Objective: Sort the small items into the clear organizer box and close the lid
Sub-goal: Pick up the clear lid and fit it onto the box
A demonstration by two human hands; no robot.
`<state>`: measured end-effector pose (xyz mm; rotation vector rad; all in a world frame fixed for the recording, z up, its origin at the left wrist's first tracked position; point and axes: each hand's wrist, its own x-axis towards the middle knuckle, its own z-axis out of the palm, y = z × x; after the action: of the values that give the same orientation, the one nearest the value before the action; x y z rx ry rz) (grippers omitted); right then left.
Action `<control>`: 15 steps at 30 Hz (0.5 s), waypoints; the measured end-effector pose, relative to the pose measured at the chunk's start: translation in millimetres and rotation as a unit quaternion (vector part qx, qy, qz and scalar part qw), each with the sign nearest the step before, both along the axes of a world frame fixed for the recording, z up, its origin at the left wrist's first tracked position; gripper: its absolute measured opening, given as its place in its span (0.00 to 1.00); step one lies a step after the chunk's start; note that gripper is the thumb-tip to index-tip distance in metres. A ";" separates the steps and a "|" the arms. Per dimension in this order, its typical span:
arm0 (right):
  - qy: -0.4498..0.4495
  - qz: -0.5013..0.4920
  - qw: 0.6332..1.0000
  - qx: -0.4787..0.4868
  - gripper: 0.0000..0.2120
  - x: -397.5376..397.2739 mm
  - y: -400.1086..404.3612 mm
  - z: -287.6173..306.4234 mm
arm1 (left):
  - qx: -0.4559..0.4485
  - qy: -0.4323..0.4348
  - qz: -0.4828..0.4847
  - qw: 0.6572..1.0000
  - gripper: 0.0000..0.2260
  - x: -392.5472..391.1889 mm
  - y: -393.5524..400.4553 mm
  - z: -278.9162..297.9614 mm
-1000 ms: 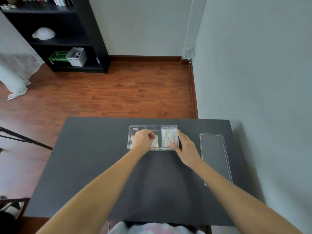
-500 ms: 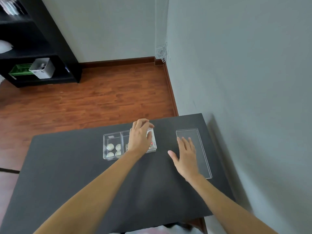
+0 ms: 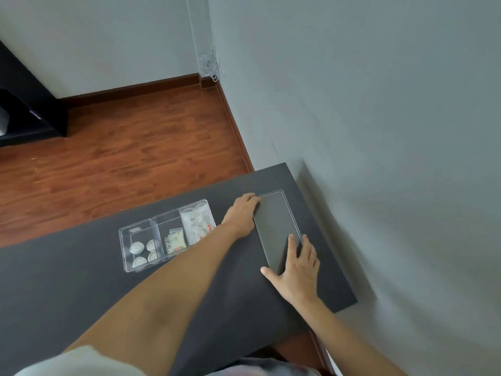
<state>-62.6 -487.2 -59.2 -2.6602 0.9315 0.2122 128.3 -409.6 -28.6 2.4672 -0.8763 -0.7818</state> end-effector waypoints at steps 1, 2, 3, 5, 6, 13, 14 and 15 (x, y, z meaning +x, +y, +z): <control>-0.002 -0.005 1.000 0.006 0.51 0.9 -0.6 1.6 | -0.001 0.002 -0.002 1.000 0.28 0.3 0.0 -0.5; -0.001 -0.010 1.000 0.016 0.50 2.2 -1.8 4.4 | -0.004 0.003 0.000 1.000 0.27 0.1 0.5 -0.4; -0.003 -0.015 0.999 0.032 0.49 3.6 -3.7 8.0 | -0.011 0.007 0.003 1.000 0.27 0.2 1.0 0.6; -0.024 -0.030 0.995 0.095 0.49 4.9 -9.3 18.0 | -0.033 0.011 0.010 0.999 0.26 1.6 2.1 6.2; -0.043 -0.039 0.989 0.137 0.49 4.9 -13.0 24.8 | -0.050 0.012 0.017 0.999 0.26 3.7 2.9 11.0; -0.168 -0.054 0.879 0.443 0.31 15.2 -38.0 97.5 | -0.201 0.027 0.120 0.972 0.25 29.1 35.5 64.7; -0.174 -0.042 0.863 0.472 0.27 19.7 -40.1 107.9 | -0.217 0.039 0.139 0.965 0.24 32.2 44.2 72.6; -0.178 -0.037 0.845 0.503 0.24 24.8 -41.5 117.9 | -0.233 0.052 0.151 0.959 0.21 35.0 53.4 80.1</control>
<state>-37.7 -528.7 58.7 -1.6003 0.5531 0.1242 163.2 -356.2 51.4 2.0536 -0.5472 -0.5190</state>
